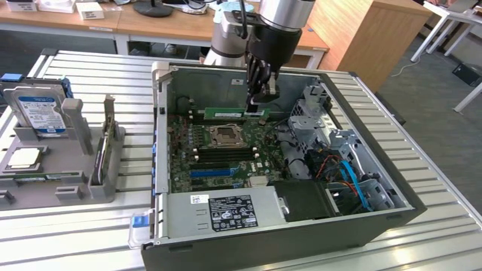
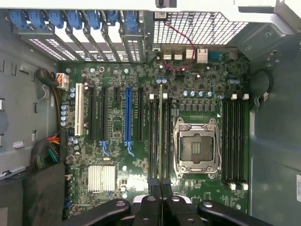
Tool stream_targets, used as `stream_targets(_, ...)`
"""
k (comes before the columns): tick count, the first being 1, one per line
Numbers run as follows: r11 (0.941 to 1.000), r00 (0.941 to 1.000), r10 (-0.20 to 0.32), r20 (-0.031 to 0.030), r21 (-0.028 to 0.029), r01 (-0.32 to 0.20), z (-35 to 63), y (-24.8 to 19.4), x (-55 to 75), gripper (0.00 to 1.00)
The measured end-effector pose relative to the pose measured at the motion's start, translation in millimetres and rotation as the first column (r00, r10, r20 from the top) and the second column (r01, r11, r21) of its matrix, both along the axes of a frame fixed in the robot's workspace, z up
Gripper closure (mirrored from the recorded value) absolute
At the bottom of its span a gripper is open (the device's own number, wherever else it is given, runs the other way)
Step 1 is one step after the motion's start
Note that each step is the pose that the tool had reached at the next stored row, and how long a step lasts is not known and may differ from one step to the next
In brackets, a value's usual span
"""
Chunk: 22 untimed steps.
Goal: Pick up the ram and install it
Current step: 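Pick up the ram and move it above insertion slot, then insert the ram into the slot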
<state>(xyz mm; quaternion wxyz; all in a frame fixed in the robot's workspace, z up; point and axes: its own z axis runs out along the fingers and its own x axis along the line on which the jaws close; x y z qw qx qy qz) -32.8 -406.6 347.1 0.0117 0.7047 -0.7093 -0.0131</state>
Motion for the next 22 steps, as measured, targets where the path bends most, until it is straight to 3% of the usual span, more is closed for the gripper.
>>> stream_targets(9, 1.0000, 1.0000, 0.000, 0.0001, 0.0002, 0.000, -1.2, -0.3, -0.1, 0.89)
stream_targets(22, 1.0000, 1.0000, 0.000, 0.0000, 0.0000, 0.000, -1.1, -7.9, -0.1, 0.89)
